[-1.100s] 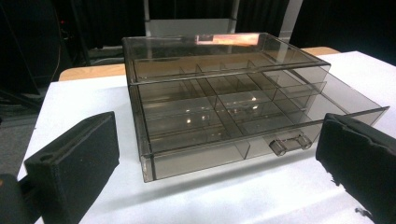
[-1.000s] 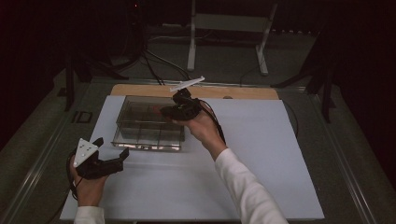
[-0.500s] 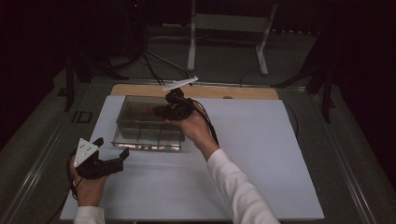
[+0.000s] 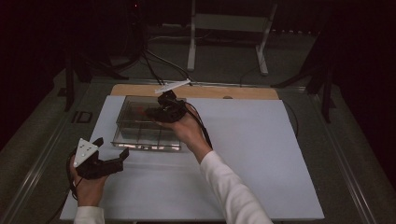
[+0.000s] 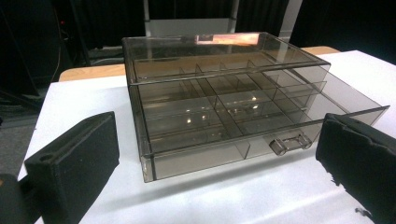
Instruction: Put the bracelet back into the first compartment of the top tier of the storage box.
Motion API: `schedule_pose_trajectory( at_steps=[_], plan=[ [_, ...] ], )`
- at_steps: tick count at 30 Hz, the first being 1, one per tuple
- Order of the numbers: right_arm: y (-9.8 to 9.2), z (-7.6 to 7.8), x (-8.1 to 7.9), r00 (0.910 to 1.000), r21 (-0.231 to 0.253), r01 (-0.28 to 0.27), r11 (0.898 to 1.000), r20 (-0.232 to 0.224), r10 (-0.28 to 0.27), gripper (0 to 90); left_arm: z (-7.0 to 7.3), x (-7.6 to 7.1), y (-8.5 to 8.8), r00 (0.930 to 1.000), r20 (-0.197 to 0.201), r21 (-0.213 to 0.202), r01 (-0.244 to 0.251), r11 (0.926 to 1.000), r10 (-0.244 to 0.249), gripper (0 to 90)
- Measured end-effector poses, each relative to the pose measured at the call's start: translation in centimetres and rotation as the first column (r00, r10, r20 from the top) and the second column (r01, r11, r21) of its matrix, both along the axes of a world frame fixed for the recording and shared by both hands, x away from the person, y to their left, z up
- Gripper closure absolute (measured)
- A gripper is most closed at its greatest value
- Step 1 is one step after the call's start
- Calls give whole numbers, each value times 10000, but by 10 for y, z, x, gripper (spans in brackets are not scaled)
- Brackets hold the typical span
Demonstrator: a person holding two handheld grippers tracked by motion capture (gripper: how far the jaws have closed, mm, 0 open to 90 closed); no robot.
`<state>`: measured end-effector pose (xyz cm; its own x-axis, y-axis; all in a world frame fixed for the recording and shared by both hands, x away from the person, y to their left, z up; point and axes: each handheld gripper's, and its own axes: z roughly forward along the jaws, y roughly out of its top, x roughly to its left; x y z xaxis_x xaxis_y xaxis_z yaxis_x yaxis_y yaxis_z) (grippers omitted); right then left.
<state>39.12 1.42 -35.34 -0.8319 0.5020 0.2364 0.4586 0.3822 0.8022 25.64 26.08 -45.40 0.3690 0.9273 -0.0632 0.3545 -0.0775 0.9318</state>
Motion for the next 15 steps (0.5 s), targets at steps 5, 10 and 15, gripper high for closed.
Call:
schedule_pose_trajectory(
  at_steps=[5, 10, 15],
  plan=[
    [7, -3, -2, 9999, 14, -95, 10000, -32, 95, 867, 0, 0, 0, 10000, -3, 7, 3, 10000, -3, 10],
    [15, -7, -5, 9998, -102, -194, 9998, -13, 194, 867, 0, 0, 0, 10000, 5, 5, 3, 10000, -3, 10],
    [24, -11, -8, 9997, -102, -253, 9996, -52, 252, 867, 0, 0, 0, 10000, 23, -3, 2, 10000, -2, 10]
  ],
)
